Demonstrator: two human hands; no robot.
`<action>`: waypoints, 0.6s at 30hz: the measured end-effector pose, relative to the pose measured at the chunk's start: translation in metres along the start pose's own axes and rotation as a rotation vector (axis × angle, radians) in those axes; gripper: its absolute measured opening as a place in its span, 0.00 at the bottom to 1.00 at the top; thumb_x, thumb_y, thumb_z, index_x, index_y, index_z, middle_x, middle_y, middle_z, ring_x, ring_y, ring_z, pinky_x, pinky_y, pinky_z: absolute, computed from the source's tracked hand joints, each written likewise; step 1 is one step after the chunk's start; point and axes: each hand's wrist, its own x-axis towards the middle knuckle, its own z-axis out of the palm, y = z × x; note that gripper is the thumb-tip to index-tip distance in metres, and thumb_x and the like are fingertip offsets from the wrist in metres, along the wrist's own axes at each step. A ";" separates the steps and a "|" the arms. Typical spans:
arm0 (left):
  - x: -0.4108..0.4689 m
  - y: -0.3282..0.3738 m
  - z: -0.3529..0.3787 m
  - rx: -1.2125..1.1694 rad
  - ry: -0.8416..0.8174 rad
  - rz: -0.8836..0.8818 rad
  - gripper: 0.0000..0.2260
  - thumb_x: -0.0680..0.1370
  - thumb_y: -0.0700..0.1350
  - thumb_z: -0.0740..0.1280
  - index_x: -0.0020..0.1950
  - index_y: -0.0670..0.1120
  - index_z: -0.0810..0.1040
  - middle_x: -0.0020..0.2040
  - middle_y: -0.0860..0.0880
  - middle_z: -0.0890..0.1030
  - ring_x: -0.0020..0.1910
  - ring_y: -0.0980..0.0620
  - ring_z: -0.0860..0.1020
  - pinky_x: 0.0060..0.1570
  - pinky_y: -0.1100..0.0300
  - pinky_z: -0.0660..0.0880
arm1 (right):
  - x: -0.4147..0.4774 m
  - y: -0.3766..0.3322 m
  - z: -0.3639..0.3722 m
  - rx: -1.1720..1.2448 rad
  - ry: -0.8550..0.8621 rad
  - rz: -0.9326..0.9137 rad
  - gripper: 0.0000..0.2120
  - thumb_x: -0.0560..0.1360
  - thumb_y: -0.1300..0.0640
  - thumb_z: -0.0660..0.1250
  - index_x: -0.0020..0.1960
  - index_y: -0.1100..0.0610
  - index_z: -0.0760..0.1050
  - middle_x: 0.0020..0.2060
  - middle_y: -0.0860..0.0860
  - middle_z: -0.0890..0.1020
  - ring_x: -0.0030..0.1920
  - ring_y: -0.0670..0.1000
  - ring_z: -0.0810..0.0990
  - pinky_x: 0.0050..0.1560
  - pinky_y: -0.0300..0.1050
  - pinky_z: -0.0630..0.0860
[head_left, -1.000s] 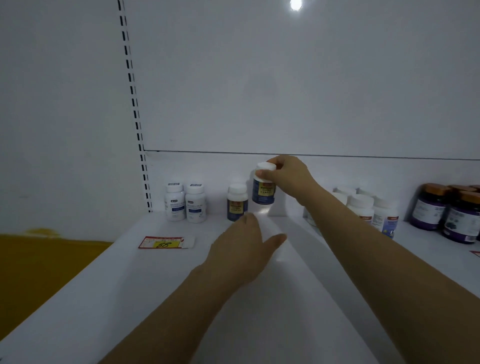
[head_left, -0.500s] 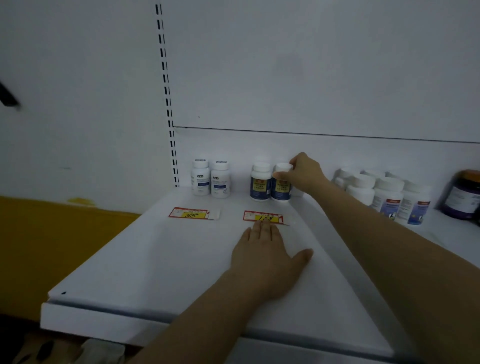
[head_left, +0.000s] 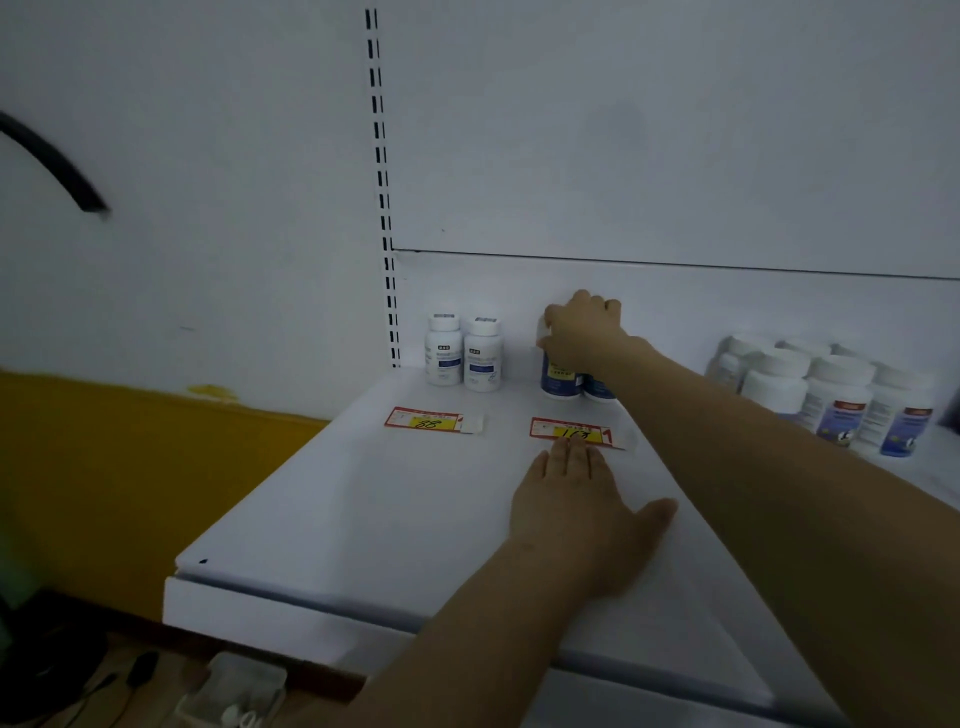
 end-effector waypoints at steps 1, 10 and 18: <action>0.000 0.000 0.000 -0.004 0.007 0.002 0.39 0.77 0.68 0.45 0.77 0.42 0.41 0.78 0.45 0.43 0.77 0.49 0.43 0.75 0.53 0.41 | -0.001 -0.001 -0.001 0.011 0.006 -0.002 0.21 0.80 0.48 0.58 0.69 0.57 0.68 0.62 0.60 0.70 0.63 0.61 0.69 0.66 0.53 0.61; -0.002 0.000 -0.024 -0.322 0.225 -0.043 0.24 0.78 0.59 0.60 0.68 0.45 0.68 0.66 0.47 0.73 0.64 0.48 0.72 0.60 0.56 0.68 | -0.030 0.021 -0.056 0.523 0.195 -0.047 0.19 0.77 0.49 0.66 0.64 0.58 0.74 0.61 0.59 0.73 0.62 0.58 0.72 0.58 0.47 0.71; 0.040 -0.001 -0.075 -0.783 0.316 -0.073 0.26 0.73 0.52 0.71 0.66 0.43 0.69 0.55 0.48 0.75 0.47 0.53 0.71 0.44 0.61 0.67 | -0.081 0.056 -0.095 0.614 0.142 -0.032 0.19 0.76 0.44 0.66 0.57 0.57 0.81 0.53 0.51 0.82 0.49 0.46 0.74 0.48 0.39 0.70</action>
